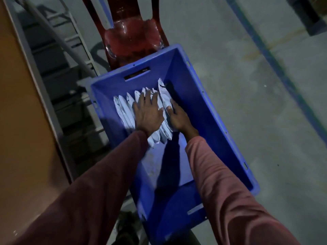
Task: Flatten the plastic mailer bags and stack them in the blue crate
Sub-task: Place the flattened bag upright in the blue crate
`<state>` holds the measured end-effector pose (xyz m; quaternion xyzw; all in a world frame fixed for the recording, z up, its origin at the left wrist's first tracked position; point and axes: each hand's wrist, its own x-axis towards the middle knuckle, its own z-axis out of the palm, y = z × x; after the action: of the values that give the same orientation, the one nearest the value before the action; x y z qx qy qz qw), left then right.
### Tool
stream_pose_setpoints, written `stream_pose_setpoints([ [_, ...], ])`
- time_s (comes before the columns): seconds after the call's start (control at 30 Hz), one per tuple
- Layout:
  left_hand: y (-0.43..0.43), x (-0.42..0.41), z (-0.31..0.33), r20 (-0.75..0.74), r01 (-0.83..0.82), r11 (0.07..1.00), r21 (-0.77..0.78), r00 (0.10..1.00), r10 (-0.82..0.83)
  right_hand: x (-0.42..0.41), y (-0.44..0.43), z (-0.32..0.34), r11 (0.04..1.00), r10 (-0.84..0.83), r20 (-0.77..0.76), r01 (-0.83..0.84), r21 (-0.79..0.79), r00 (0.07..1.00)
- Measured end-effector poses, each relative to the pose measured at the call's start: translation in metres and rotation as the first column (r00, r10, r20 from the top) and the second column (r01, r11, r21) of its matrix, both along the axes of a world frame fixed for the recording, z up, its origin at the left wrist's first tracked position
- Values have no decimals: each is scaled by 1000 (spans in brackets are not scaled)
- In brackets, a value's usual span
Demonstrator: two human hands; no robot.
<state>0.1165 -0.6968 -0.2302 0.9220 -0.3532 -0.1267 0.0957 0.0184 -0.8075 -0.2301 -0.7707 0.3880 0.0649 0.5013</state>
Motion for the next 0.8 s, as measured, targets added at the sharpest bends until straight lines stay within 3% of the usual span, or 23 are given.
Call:
stream_pose_setpoints([
  [0.1,9,-3,-10,-81,-10,998,59,997,15,2,-2,-1,998,32,-25,-31,48,999],
  [0.43,15,-1,-11,-79,11,1000,-17,997,-13,7,-2,-6,968,-105,48,91,233,993],
  [0.53,14,-3,-10,-78,16,999,-27,997,-18,9,2,-13,979,-65,54,53,199,996],
  [0.67,18,-5,-11,-82,15,1000,14,997,-14,13,10,-14,995,54,-110,-44,93,992],
  [0.8,19,-7,-5,-27,58,998,31,998,-57,17,7,-16,993,-1,-31,5,121,1000],
])
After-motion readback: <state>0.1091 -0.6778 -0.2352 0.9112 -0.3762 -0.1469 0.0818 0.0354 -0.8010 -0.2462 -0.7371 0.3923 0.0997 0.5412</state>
